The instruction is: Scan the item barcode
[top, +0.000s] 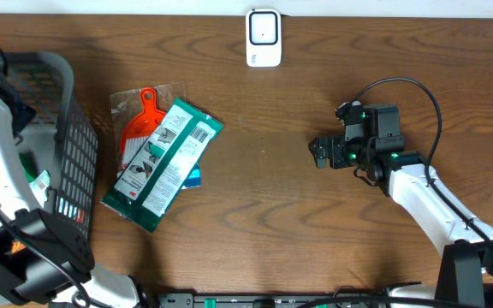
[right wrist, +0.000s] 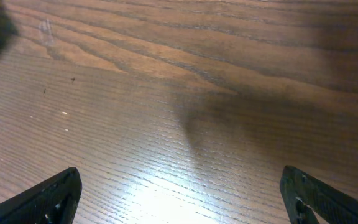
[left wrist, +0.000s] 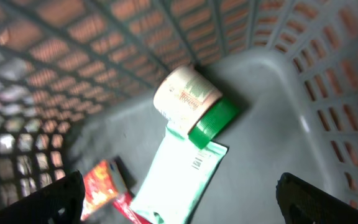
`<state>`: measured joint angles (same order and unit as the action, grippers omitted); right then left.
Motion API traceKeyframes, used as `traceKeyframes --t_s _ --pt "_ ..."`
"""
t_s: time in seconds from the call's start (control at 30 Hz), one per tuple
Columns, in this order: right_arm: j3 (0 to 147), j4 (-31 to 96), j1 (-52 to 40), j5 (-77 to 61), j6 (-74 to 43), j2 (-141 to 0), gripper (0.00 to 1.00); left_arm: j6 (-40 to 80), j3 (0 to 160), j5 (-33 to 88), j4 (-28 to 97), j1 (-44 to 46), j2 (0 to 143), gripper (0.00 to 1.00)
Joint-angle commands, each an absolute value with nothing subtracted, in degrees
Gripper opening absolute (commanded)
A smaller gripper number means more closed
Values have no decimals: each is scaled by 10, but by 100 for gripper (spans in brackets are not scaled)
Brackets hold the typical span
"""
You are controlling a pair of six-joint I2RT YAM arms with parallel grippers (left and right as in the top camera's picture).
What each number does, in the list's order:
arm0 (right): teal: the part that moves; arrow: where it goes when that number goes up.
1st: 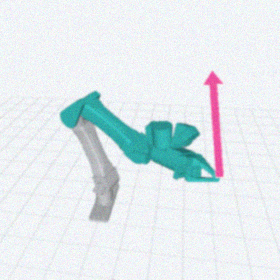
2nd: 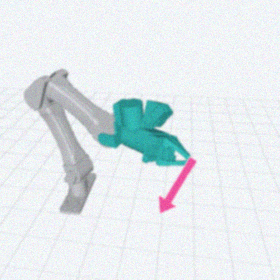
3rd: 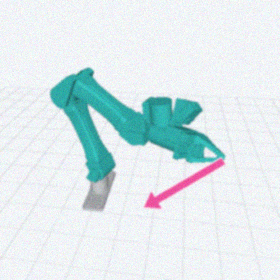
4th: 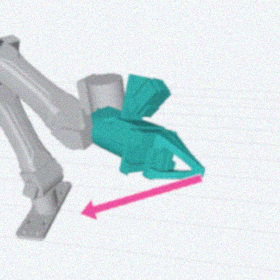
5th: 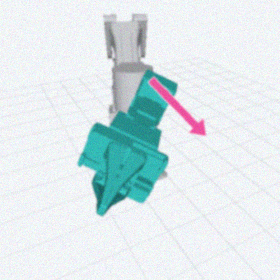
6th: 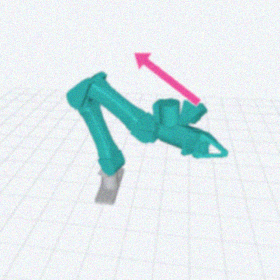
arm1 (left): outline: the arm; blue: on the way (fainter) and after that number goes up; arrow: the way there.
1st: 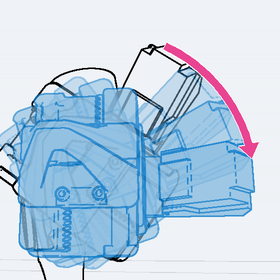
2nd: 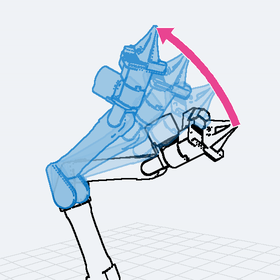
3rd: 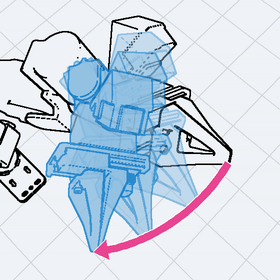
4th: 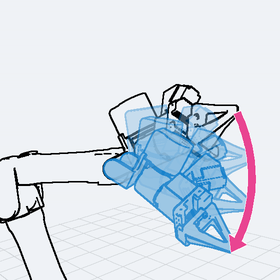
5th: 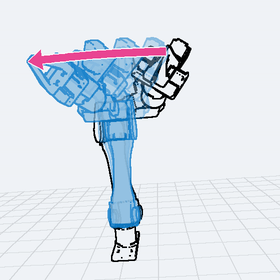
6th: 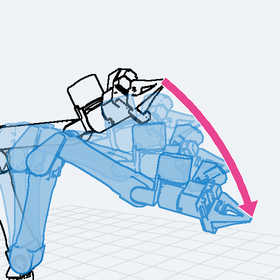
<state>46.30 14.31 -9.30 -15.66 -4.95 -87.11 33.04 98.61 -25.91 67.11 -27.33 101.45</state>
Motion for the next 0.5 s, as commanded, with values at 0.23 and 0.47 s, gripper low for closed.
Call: traceKeyframes --t_s 0.23,0.47 --pt "460 150 -98 -161 -42 -874 99 558 844 -268 571 -277 1023 98" --pt "460 174 -98 -148 -41 -874 99 644 816 -323 524 -277 1023 98"
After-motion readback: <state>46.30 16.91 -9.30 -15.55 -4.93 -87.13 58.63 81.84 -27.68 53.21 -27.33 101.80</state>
